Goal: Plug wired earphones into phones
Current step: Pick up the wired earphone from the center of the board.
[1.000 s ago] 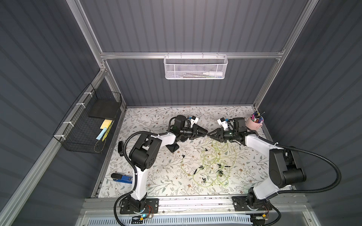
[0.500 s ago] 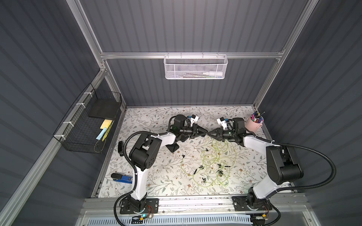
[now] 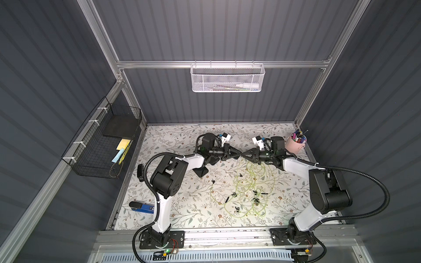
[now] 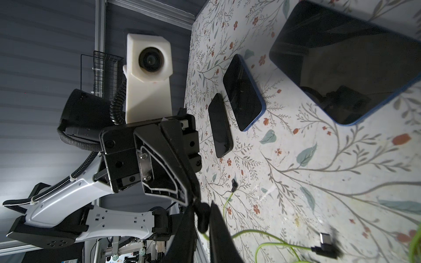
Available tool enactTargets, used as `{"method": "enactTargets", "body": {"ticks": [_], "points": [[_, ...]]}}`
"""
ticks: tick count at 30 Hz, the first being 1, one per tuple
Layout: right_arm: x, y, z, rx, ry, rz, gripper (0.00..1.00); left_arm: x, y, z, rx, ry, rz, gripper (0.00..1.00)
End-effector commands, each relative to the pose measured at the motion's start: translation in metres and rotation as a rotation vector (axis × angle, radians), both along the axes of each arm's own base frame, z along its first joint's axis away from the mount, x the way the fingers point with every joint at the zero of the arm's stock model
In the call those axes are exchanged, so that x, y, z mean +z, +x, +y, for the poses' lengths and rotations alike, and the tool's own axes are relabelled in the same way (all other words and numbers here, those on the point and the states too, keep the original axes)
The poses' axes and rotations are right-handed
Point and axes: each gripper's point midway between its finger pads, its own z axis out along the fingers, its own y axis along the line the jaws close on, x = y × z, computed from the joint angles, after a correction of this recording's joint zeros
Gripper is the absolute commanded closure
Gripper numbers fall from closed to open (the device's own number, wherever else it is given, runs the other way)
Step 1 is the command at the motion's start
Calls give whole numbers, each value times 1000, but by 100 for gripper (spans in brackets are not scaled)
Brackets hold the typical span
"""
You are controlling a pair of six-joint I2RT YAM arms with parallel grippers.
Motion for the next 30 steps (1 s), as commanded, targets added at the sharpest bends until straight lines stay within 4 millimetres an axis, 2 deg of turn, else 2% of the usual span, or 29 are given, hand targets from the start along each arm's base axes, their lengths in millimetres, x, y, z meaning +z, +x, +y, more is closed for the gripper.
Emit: {"method": "enactTargets", "body": {"ticks": [1,15,19,24,25,26,27,29,30], "points": [[1,-1,0,10,13,-11,85,-10,-1,-1,-16,0,16,100],[5,2,0,3,6,-25,84,-13,-3,-1,-25,-2,17,100],[5,2,-1,-2,1,-25,95,-13,-4,-1,-28,-3,17,100],[6,2,-1,0,-2,-37,99,-16,-2,1,-4,15,11,99],[5,2,-1,-2,-4,-36,100,-17,1,2,6,27,7,87],[5,1,-2,-4,-7,-38,100,-19,3,2,18,41,6,69],[4,1,-2,-6,-14,-38,100,-21,5,3,32,56,9,58],[0,2,-6,-25,-51,-42,100,-26,15,7,70,103,13,39],[-3,3,-8,-38,-80,-42,100,-29,19,9,94,134,19,33]]}}
